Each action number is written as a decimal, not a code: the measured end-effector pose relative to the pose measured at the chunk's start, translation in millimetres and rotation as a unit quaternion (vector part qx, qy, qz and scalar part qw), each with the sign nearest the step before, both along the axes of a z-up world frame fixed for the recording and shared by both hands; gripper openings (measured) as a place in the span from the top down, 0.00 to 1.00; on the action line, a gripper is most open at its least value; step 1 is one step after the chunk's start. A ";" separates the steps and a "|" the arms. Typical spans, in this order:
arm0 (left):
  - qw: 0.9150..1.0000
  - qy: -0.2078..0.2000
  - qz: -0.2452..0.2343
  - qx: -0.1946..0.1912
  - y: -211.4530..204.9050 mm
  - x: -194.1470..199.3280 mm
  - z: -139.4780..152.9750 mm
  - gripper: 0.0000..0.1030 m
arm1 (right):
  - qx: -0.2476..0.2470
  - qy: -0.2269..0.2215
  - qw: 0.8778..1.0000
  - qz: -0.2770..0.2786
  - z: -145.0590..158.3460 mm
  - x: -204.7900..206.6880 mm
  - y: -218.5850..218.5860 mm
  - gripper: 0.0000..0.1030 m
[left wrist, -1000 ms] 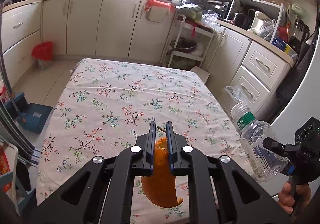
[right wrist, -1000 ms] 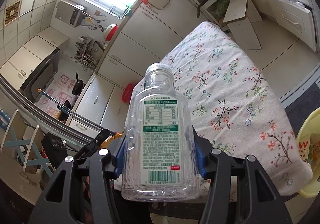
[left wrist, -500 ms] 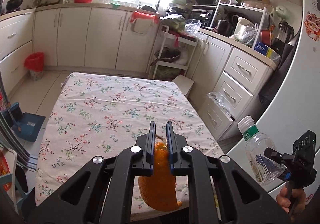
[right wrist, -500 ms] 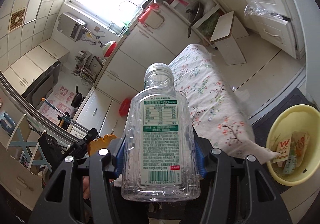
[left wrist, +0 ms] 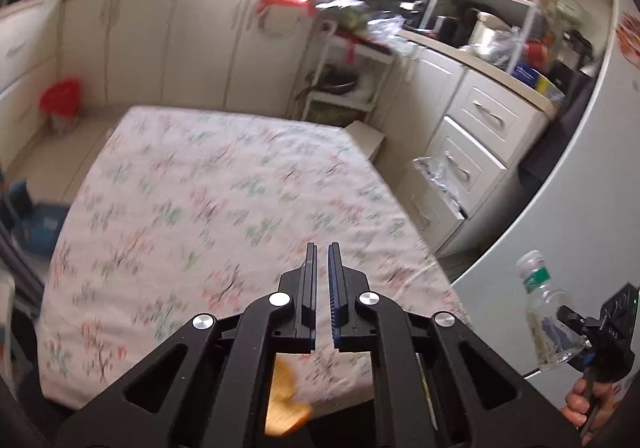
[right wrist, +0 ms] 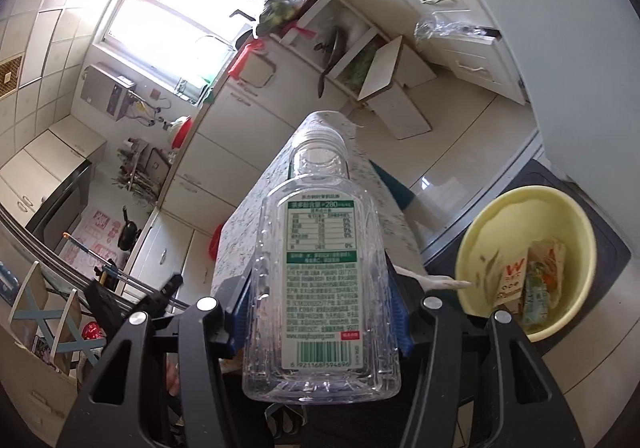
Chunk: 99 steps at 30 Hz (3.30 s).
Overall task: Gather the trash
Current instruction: 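Lift the bottle and the peel and carry them toward the yellow bin, then lower bottle and peel over the bin and open both grippers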
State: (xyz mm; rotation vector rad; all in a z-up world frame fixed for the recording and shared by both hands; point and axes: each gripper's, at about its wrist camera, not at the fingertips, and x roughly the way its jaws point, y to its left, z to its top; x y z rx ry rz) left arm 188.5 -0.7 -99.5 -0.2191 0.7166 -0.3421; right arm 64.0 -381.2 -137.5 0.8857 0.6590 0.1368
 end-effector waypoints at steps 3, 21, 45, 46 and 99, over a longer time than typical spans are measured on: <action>1.000 0.003 0.008 0.012 27.2 -21.9 -8.3 0.94 | -0.009 0.010 1.000 -0.015 -7.2 -8.3 -10.7 0.47; 0.992 0.124 -0.016 0.024 7.7 12.0 -95.3 0.65 | 0.000 0.080 0.996 -0.043 -53.0 -13.6 -24.8 0.47; 0.996 0.040 -0.054 0.057 -36.0 -8.6 -35.4 0.94 | 0.011 0.076 0.996 -0.050 -52.4 -18.8 -25.9 0.47; 0.996 0.029 -0.061 0.062 -42.7 -10.0 -28.2 0.94 | 0.011 0.075 0.996 -0.050 -52.4 -19.4 -26.0 0.47; 0.945 -0.004 -0.306 0.116 -317.1 -39.4 -39.3 0.93 | -0.001 0.126 0.981 -0.151 -97.3 -47.6 -86.3 0.38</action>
